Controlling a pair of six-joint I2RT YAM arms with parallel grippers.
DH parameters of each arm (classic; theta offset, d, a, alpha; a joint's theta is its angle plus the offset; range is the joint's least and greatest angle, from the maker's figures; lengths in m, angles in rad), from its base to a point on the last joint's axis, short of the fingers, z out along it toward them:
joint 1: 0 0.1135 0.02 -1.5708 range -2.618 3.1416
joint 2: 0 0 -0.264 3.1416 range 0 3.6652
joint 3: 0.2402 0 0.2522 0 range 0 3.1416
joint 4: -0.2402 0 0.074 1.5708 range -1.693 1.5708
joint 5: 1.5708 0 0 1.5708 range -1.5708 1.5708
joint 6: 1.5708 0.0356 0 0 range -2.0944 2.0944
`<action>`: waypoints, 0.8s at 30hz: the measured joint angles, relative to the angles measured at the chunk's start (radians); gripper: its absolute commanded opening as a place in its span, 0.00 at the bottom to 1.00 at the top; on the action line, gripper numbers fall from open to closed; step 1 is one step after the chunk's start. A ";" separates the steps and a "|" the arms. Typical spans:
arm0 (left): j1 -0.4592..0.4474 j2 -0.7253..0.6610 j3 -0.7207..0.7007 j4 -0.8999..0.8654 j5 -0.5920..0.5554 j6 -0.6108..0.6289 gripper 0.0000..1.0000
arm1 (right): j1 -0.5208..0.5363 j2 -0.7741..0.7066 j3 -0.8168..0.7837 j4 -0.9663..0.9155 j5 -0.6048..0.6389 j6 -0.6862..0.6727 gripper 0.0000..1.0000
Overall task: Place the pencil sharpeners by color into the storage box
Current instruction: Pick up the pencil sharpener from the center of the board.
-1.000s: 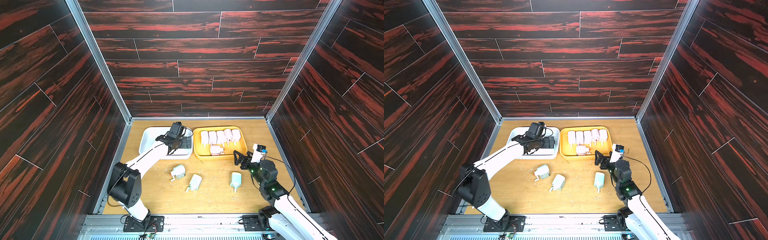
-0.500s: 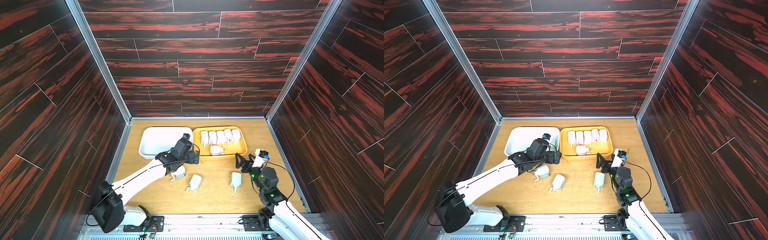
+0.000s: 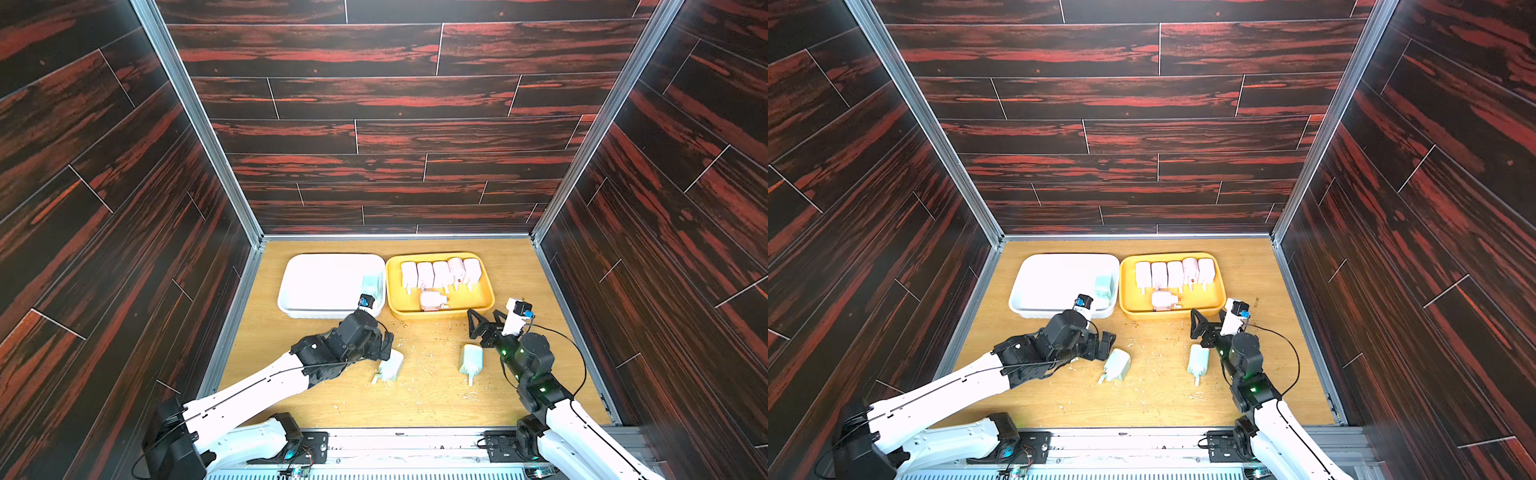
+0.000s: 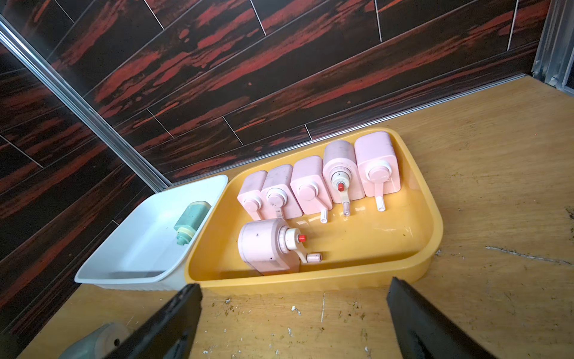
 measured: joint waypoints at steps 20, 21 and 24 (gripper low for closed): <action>-0.217 0.026 -0.128 -0.014 -0.127 -0.040 1.00 | 0.025 0.044 0.000 0.111 -0.349 -0.062 0.98; -0.219 0.035 -0.134 -0.011 -0.130 -0.040 1.00 | 0.032 0.051 0.000 0.115 -0.356 -0.067 0.98; -0.228 0.057 -0.143 -0.004 -0.132 -0.036 1.00 | 0.051 0.073 0.003 0.113 -0.359 -0.079 0.98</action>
